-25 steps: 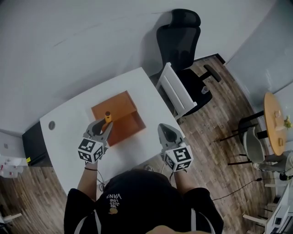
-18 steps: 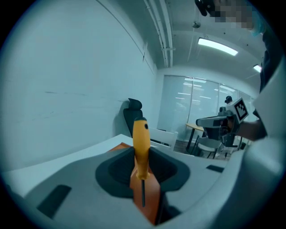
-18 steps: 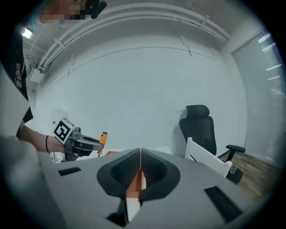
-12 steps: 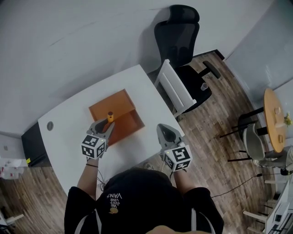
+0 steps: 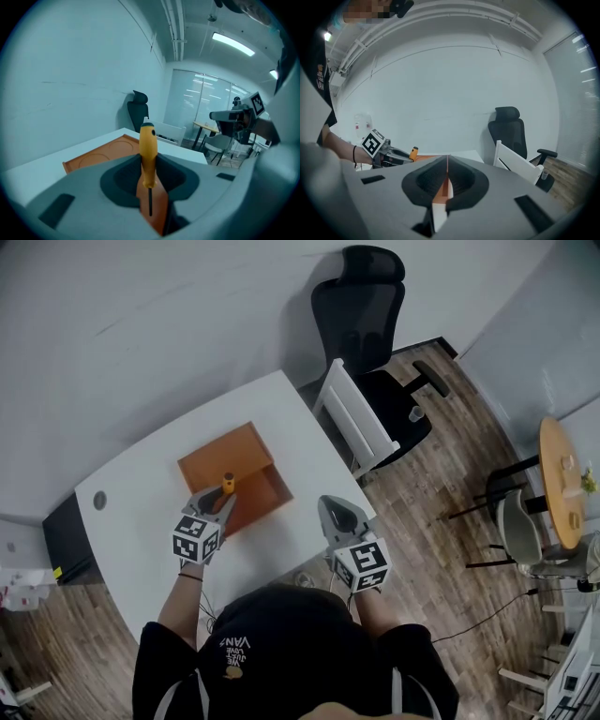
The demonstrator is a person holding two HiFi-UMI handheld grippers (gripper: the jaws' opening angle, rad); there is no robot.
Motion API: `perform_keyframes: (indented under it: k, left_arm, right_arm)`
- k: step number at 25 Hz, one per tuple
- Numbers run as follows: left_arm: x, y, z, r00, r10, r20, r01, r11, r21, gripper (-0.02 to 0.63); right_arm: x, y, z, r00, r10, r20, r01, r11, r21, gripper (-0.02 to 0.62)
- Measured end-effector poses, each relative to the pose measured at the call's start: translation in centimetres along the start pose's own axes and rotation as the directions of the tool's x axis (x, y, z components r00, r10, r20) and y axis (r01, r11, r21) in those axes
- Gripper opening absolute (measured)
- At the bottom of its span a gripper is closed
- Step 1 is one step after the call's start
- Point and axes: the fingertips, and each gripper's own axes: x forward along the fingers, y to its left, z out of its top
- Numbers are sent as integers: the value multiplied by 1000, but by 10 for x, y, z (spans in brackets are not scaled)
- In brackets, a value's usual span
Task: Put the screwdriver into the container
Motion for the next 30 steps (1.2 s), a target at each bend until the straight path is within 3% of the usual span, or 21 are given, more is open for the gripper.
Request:
perform_keyframes:
  k: [12,23,30]
  left_arm:
    - [17,1,-23,994,-20,-103,25,999,48,103]
    - [34,-3,-49,976,-48,-212,68,994,91,103]
    - [42,-5,-54,970,-64,-235,90,991,100,103]
  right_arm:
    - [-3,-1,-7,1000,-5,-18,5,1000,7,12]
    - [-5,1,-10,1000,-8,-24,8,1000,12,12]
    - [-10,0,-13,999,-24,-34,24,1000,9,12]
